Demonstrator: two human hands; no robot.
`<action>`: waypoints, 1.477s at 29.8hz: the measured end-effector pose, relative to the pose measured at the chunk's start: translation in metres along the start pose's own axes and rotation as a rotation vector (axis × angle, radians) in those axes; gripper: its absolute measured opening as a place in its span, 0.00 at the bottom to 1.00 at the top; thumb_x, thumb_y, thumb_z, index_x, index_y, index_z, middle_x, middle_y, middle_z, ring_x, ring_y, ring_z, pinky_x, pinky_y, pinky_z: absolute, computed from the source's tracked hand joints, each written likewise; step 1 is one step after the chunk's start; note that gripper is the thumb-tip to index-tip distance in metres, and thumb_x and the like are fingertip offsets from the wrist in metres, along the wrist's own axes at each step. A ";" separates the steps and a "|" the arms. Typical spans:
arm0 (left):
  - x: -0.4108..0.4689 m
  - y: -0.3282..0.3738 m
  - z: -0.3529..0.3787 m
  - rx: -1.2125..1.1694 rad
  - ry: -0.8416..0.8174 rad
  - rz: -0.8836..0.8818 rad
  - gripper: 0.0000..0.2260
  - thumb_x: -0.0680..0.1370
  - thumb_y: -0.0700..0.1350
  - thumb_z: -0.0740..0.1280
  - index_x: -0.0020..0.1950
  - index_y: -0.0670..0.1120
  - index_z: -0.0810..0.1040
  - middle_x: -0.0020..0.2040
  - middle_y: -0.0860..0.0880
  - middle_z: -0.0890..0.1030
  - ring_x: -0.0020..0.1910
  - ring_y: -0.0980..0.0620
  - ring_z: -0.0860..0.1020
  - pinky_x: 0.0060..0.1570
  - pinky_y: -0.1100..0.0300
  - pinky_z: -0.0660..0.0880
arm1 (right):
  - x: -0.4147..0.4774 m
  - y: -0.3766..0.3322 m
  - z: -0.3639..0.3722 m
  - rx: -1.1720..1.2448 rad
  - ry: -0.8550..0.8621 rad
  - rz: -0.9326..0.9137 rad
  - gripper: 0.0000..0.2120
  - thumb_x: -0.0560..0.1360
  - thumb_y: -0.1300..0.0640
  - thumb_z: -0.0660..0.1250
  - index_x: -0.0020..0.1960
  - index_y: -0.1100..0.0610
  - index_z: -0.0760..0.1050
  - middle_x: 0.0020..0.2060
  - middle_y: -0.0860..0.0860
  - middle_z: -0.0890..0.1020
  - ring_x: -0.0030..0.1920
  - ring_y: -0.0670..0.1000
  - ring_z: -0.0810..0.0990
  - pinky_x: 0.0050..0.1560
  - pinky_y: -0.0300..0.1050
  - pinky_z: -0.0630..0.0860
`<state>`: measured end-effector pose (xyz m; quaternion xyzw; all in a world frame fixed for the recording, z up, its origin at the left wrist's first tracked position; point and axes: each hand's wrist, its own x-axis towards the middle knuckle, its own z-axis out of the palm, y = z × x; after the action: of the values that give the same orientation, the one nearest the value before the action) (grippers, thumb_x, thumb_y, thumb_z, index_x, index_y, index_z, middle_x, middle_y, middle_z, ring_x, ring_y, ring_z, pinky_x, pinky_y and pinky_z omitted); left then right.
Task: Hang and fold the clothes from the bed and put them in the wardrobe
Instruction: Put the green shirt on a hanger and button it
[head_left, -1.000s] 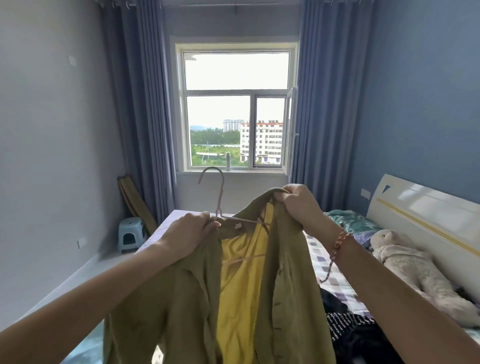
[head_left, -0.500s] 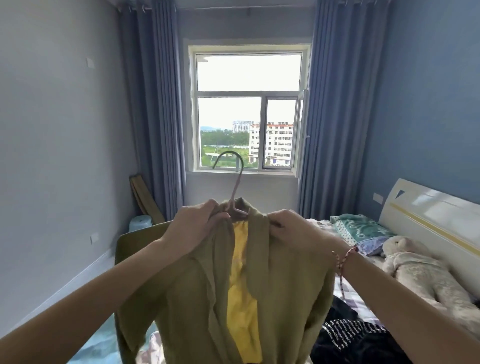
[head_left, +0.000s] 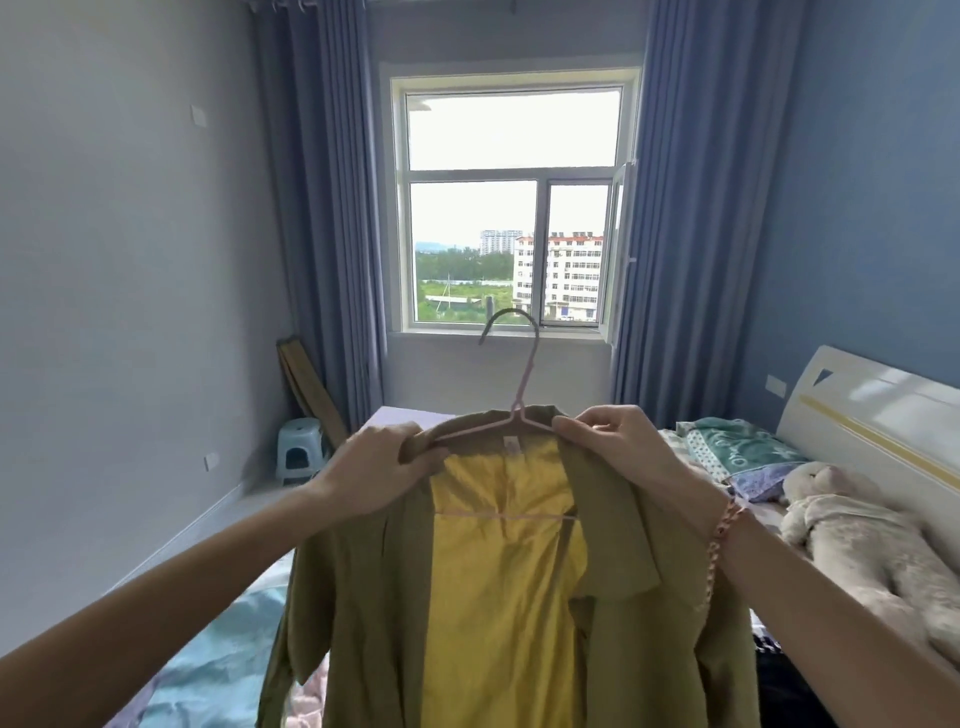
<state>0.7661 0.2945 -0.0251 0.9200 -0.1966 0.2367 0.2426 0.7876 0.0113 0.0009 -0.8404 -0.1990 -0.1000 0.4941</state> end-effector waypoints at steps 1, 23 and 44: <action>0.000 0.008 0.004 0.069 -0.025 0.051 0.14 0.78 0.54 0.59 0.41 0.46 0.75 0.37 0.54 0.76 0.37 0.50 0.78 0.40 0.58 0.74 | -0.002 0.003 0.003 -0.024 0.041 -0.024 0.11 0.71 0.46 0.69 0.40 0.53 0.81 0.36 0.50 0.83 0.38 0.49 0.81 0.40 0.43 0.77; 0.024 0.008 0.006 0.054 0.106 0.085 0.31 0.73 0.68 0.49 0.44 0.45 0.79 0.36 0.54 0.79 0.35 0.56 0.77 0.41 0.53 0.77 | -0.004 0.018 -0.017 0.081 0.131 0.036 0.15 0.74 0.48 0.66 0.36 0.57 0.72 0.31 0.51 0.77 0.32 0.46 0.74 0.29 0.32 0.71; -0.025 -0.002 -0.049 -0.157 -0.177 -0.195 0.44 0.57 0.81 0.57 0.36 0.38 0.80 0.30 0.44 0.76 0.29 0.54 0.76 0.32 0.66 0.73 | -0.034 0.023 -0.045 -0.189 -0.054 -0.053 0.20 0.67 0.45 0.69 0.42 0.63 0.82 0.36 0.58 0.83 0.37 0.58 0.81 0.38 0.51 0.78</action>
<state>0.7298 0.3290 -0.0011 0.9302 -0.1448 0.1137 0.3175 0.7685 -0.0463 -0.0076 -0.8801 -0.2240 -0.1087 0.4042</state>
